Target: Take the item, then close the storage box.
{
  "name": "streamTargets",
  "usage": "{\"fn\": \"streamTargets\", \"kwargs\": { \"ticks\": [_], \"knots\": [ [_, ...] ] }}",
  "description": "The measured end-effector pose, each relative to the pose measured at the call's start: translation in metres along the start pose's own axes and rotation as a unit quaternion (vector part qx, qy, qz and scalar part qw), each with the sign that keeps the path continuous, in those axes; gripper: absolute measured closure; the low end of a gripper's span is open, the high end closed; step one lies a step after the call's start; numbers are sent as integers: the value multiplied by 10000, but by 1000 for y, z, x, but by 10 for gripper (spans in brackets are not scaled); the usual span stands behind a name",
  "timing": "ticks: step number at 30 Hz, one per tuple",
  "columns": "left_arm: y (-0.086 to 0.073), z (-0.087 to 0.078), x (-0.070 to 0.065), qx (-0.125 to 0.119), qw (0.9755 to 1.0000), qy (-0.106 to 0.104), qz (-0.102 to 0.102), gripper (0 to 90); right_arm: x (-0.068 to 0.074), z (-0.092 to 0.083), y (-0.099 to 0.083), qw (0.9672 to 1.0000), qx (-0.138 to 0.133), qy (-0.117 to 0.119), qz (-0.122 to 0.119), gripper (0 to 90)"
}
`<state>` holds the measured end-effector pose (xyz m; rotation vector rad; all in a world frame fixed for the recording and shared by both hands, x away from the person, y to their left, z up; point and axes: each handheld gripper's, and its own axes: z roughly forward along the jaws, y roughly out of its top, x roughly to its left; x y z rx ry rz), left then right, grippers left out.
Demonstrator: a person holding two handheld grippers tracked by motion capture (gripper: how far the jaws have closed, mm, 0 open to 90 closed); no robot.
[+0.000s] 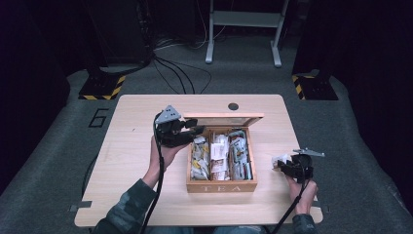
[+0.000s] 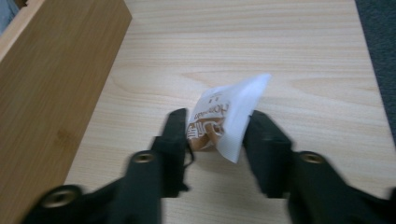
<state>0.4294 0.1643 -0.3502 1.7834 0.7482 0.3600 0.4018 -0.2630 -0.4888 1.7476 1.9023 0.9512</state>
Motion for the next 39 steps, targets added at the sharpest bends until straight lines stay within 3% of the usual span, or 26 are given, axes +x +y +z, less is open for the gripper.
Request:
{"fn": "streamTargets", "kwargs": {
  "ticks": [6,12,24,39],
  "knots": [
    [0,0,0,9,10000,-5,19,584,4,-6,0,9997,-115,-145,-145,295],
    [-2,-1,-1,22,10000,-10,58,584,8,-18,-3,9990,-348,-132,-260,193],
    [-4,-2,-3,0,10000,5,47,582,4,-25,-17,9988,-400,33,-263,137],
    [-15,-7,-11,15,9998,46,170,564,-6,-29,-37,9991,-390,34,-164,100]
  ]
}}
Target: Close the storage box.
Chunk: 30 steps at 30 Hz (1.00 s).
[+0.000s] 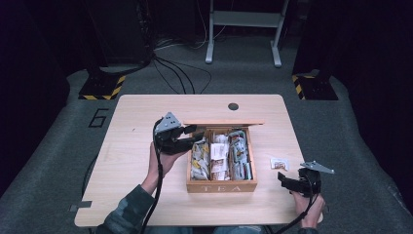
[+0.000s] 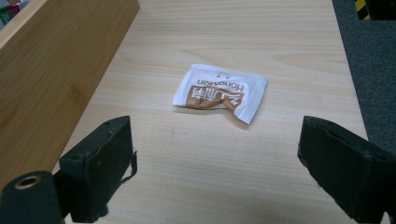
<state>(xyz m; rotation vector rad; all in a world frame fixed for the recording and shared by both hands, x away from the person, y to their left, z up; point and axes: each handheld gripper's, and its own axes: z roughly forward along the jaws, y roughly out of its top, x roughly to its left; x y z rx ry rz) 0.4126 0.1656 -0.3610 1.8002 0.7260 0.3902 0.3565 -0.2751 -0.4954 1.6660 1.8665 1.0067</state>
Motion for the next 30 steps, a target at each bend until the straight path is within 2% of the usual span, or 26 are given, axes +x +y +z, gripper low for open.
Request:
{"fn": "streamTargets", "kwargs": {
  "ticks": [2,5,13,15,17,26,30],
  "knots": [
    [-4,-1,-1,-12,10000,-43,-35,565,0,0,-2,10000,-29,-9,-19,112],
    [-11,-1,-3,-31,10000,-19,46,566,0,-1,-5,9998,-65,-100,-172,132],
    [-28,-2,-8,-62,10000,-6,15,564,-2,-3,-11,9997,-134,-105,-183,130],
    [-33,-4,-10,-131,9999,-30,42,561,-2,-3,-12,9997,-163,-111,-166,130],
    [-35,-5,-11,-145,9998,-1,130,558,-3,-3,-13,9994,-155,-133,-273,120],
    [-48,-4,-14,-143,9998,-44,121,557,-7,-1,-20,9995,-95,-88,-292,104],
    [-56,-4,-18,-107,9998,-21,186,555,-9,1,-23,9996,-81,-76,-253,103]
  ]
}}
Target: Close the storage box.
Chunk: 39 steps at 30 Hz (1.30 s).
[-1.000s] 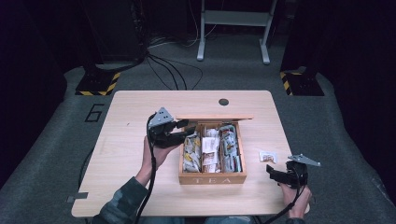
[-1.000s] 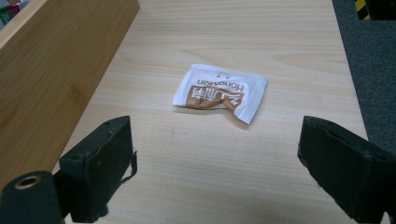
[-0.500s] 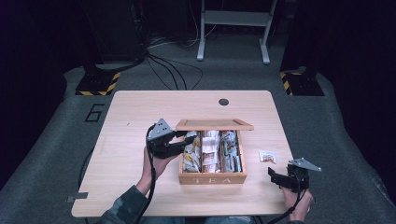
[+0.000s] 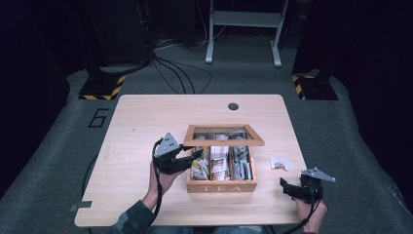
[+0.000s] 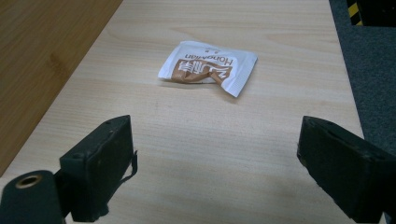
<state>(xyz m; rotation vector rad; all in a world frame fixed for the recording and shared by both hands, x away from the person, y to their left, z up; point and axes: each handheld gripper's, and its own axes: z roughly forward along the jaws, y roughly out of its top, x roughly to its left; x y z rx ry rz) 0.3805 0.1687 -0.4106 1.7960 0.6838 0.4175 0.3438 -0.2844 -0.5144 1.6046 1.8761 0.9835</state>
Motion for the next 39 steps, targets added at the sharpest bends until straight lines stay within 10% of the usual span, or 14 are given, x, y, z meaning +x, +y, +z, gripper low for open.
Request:
{"fn": "streamTargets", "kwargs": {
  "ticks": [24,39],
  "knots": [
    [-43,4,-1,376,9990,-17,-242,542,-1,9,-7,10000,26,68,47,99],
    [-60,4,-6,636,9978,162,20,481,-2,9,-7,9999,10,117,100,99]
  ]
}}
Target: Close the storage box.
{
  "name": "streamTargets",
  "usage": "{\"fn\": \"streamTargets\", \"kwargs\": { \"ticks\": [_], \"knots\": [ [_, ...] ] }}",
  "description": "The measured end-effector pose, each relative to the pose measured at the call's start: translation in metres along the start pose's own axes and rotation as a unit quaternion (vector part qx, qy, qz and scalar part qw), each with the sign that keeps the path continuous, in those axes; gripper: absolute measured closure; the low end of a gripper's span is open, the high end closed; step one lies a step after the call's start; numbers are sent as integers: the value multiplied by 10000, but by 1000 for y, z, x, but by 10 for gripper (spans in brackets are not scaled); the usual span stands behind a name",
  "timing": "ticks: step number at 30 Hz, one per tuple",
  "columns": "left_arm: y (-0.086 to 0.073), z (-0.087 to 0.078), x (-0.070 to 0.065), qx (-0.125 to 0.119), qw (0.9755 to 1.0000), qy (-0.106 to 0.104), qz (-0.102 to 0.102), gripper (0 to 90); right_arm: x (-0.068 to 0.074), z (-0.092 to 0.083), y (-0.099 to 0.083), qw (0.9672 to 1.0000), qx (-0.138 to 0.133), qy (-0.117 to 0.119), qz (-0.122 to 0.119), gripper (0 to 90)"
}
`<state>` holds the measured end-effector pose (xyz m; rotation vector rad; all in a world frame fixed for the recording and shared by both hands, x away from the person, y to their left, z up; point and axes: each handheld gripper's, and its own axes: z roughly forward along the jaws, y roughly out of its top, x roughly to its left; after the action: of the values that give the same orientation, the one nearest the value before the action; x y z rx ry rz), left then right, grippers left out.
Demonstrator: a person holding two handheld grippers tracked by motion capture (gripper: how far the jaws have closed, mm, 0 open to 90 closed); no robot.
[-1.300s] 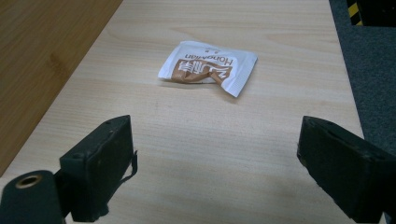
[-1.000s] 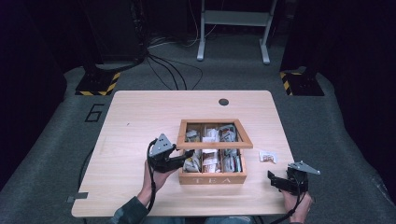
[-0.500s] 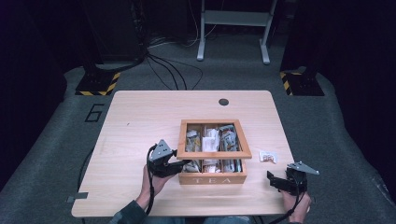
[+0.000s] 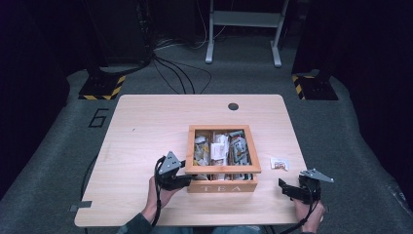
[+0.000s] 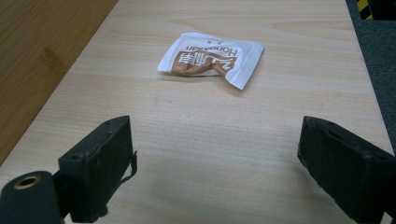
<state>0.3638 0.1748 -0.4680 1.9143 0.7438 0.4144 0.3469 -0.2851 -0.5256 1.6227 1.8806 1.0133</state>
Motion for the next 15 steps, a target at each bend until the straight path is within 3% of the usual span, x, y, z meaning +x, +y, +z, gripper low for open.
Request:
{"fn": "streamTargets", "kwargs": {
  "ticks": [8,15],
  "knots": [
    [-6,0,-9,293,9979,338,471,442,-1,0,0,10000,-27,17,47,98],
    [-10,-5,-6,348,9978,390,413,382,-1,-1,0,10000,-47,34,49,96]
  ]
}}
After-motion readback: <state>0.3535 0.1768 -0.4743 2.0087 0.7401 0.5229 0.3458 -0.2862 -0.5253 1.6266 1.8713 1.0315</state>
